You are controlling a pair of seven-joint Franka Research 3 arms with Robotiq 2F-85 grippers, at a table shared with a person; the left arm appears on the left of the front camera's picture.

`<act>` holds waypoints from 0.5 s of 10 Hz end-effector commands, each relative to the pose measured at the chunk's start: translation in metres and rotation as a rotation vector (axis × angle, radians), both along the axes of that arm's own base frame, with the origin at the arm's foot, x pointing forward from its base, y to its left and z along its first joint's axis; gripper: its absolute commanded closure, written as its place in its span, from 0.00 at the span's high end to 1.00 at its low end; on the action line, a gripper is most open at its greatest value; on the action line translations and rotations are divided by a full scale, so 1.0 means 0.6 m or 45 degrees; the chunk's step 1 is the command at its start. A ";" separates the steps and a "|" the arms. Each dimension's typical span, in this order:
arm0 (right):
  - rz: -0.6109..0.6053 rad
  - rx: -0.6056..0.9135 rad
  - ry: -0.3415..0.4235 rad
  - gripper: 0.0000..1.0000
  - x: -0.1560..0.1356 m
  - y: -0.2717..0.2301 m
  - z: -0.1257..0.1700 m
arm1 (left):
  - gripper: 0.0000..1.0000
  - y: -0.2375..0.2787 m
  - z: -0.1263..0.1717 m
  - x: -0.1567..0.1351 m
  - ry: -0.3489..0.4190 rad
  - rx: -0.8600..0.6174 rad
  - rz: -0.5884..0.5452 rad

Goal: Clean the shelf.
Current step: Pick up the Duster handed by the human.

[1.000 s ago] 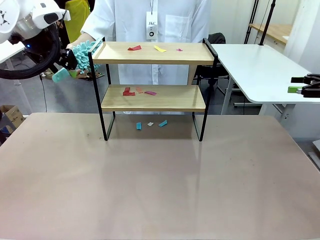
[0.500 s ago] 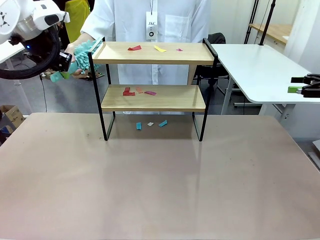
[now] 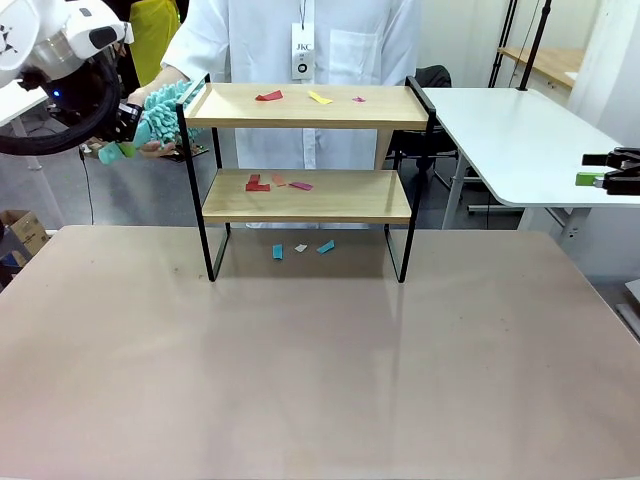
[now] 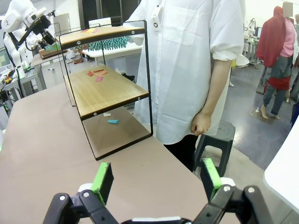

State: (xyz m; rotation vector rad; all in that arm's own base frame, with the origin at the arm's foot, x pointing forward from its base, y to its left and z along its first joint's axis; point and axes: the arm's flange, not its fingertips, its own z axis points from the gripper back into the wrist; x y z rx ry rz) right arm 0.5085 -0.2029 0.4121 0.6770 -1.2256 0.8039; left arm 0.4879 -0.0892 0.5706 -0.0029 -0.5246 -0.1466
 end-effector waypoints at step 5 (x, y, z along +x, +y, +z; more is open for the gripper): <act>-0.008 -0.001 -0.008 1.00 0.002 0.003 0.004 | 0.00 0.000 0.000 0.000 0.000 0.000 0.000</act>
